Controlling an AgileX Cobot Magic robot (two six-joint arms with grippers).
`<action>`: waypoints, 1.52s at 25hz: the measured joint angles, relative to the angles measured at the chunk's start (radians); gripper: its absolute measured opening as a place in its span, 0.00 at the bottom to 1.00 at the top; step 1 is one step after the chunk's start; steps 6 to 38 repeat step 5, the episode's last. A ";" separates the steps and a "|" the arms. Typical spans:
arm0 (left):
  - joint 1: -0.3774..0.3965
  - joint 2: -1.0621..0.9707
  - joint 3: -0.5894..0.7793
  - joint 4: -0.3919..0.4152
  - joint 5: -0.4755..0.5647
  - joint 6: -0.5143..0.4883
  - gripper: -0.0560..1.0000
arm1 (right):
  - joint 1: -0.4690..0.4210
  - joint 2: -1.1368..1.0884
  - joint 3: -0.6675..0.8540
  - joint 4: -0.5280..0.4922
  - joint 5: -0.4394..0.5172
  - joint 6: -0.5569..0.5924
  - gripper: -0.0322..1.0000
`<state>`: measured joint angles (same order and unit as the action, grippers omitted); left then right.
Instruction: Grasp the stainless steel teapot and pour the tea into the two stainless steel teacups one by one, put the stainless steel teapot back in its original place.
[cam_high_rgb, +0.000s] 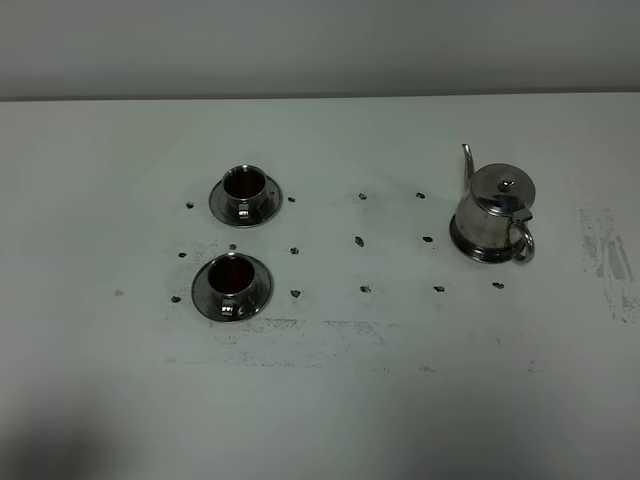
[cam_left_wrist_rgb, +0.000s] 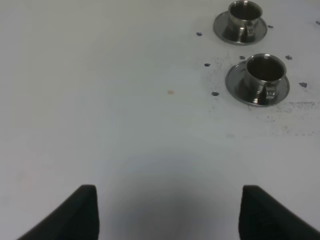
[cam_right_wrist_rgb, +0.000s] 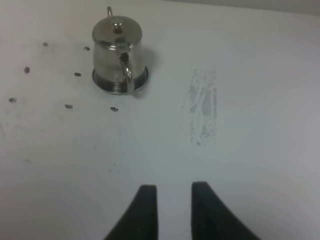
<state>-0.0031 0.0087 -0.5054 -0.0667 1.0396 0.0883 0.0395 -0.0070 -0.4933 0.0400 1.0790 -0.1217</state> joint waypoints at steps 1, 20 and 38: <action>0.000 0.000 0.000 0.000 0.000 0.000 0.60 | 0.000 0.000 0.000 0.000 0.000 0.000 0.21; 0.000 0.000 0.000 0.000 0.000 0.000 0.60 | 0.000 0.000 0.000 0.000 0.000 0.000 0.21; 0.000 0.000 0.000 0.000 0.000 0.000 0.60 | 0.000 0.000 0.000 0.000 0.000 0.000 0.21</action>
